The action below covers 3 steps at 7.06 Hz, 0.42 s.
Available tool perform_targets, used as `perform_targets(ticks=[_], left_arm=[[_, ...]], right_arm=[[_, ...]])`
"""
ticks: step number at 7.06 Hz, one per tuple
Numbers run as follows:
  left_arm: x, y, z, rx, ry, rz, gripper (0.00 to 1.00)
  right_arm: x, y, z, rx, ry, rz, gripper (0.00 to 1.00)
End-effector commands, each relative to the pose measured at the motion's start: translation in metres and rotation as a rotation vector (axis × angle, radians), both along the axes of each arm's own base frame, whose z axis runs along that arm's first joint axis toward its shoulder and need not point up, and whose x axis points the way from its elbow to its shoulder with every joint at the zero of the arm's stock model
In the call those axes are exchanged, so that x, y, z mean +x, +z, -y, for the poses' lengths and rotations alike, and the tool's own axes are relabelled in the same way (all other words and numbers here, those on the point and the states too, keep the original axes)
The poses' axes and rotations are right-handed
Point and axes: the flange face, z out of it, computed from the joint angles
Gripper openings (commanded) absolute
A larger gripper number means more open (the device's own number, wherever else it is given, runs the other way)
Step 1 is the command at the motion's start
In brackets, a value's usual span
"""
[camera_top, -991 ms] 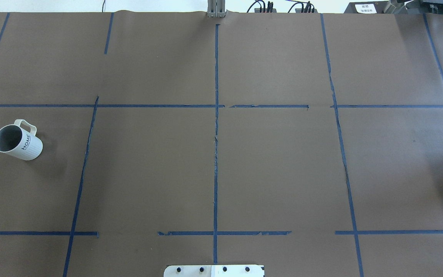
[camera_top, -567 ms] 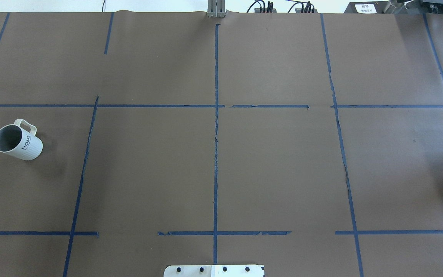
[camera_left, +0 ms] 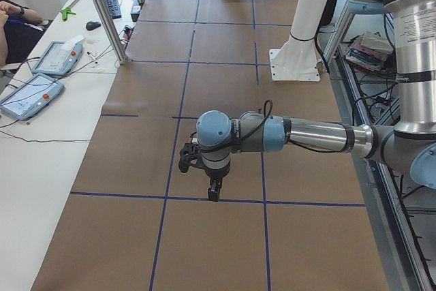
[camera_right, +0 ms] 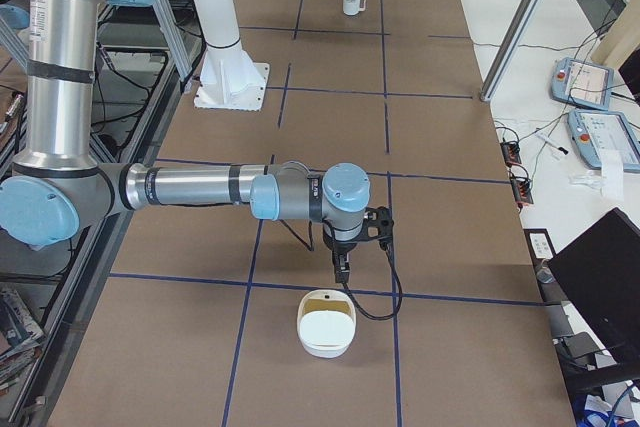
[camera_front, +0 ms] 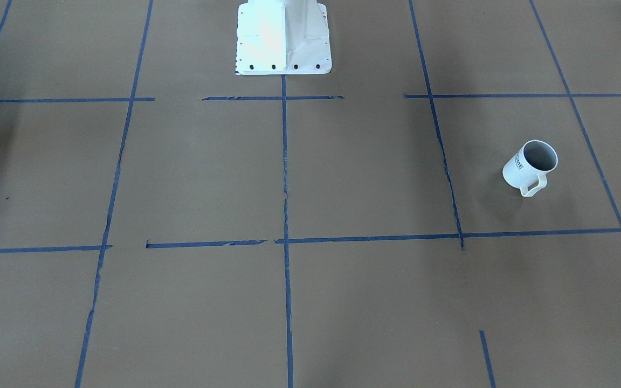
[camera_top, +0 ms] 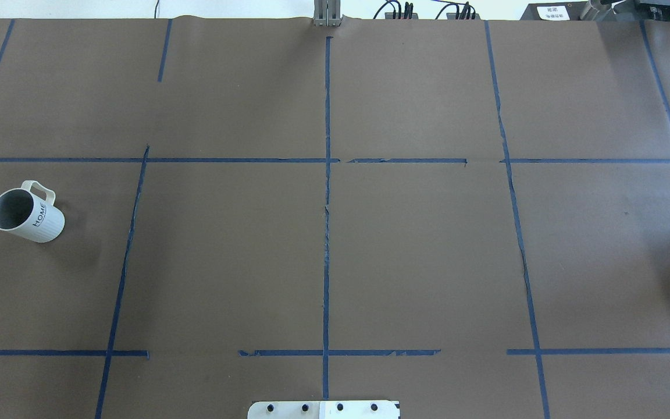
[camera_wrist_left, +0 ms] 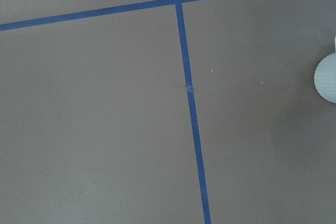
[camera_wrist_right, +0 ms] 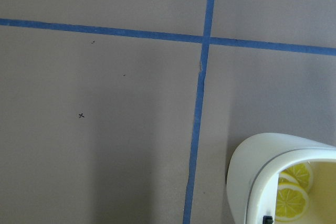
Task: Left arm hands cup to right arm to dump lemon
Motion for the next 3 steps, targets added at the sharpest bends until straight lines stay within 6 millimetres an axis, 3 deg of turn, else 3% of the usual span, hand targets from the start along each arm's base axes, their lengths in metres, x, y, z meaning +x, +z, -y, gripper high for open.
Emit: perform_targets(ticks=[1, 3], left_arm=[[0.0000, -0.0048, 0.0002, 0.010, 0.000, 0.000, 1.00], [-0.0001, -0.0018, 0.0000, 0.005, 0.001, 0.001, 1.00]], right_arm=[[-0.0002, 0.0013, -0.0001, -0.003, 0.000, 0.000, 1.00], [-0.0002, 0.0021, -0.0002, -0.004, 0.000, 0.000, 1.00]])
